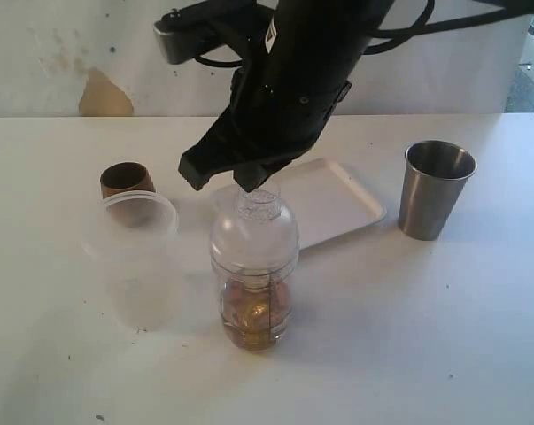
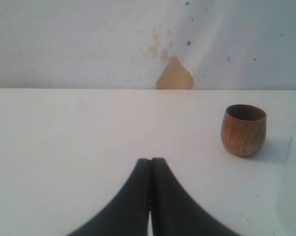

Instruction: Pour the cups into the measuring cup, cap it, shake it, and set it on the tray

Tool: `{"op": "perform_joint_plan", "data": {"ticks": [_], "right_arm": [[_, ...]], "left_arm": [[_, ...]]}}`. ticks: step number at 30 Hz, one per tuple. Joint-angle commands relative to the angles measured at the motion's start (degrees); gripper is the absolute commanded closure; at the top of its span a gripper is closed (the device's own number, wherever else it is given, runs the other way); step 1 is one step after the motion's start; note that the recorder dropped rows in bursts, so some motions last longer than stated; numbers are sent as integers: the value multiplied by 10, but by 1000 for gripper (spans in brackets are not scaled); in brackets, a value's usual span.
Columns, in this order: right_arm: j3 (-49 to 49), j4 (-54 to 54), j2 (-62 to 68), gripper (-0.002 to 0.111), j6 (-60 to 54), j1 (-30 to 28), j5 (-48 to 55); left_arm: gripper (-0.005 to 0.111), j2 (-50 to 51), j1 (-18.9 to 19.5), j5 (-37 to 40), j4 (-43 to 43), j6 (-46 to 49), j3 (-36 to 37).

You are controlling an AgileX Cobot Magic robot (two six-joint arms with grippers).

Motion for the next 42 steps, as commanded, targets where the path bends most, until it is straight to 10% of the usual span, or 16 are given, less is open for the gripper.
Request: {"op": "perform_joint_plan", "data": {"ticks": [1,42], "right_arm": [[-1,3,8,108,-7,1,-4],[78,7,25,108,-8,1,-25]], "left_arm": [[107,-1,-1,-3,-1,0,3],[107,-1,-1,-3,-1,0,3]]}}
